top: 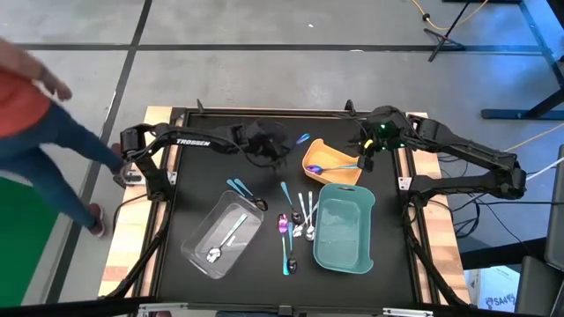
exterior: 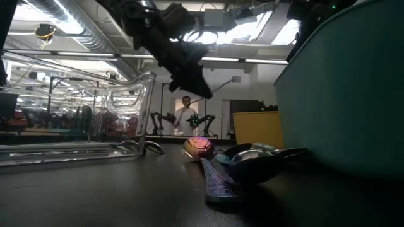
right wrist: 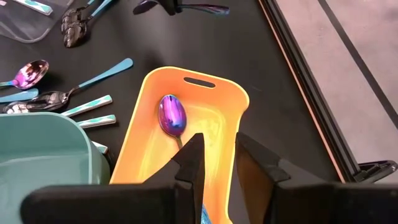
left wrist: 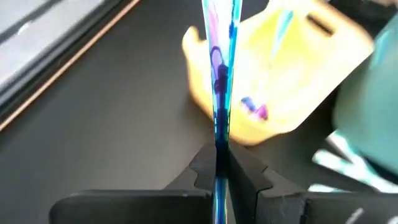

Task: Sort silverware by color (type)
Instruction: Put the violet spoon into the yellow bin

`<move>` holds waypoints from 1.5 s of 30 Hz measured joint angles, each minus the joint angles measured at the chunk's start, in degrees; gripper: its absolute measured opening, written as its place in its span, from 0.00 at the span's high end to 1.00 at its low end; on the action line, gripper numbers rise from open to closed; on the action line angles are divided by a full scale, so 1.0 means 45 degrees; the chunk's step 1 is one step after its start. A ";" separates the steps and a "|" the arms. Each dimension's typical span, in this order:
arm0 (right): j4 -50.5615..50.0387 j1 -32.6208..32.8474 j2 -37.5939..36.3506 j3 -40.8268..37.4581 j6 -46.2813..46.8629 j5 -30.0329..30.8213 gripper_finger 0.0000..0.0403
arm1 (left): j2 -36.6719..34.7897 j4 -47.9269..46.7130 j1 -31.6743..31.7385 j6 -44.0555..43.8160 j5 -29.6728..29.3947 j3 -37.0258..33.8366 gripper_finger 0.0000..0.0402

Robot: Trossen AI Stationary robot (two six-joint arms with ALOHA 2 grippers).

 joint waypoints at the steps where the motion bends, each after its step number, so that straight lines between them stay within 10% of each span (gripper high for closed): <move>1: 0.0000 0.0000 0.0000 0.0000 -0.0004 0.0000 0.81 | 0.0000 0.0367 -0.0054 0.0005 0.0189 0.0002 0.96; 19: 0.0034 -0.0005 0.0000 0.0003 -0.0004 0.0000 0.80 | 0.0182 0.7327 -0.0370 0.1020 0.1205 0.0025 0.96; 45: -0.0563 0.0000 -0.0136 0.1724 0.1228 0.1302 0.80 | 0.3394 0.9184 -0.0447 0.3031 0.2466 0.1495 0.96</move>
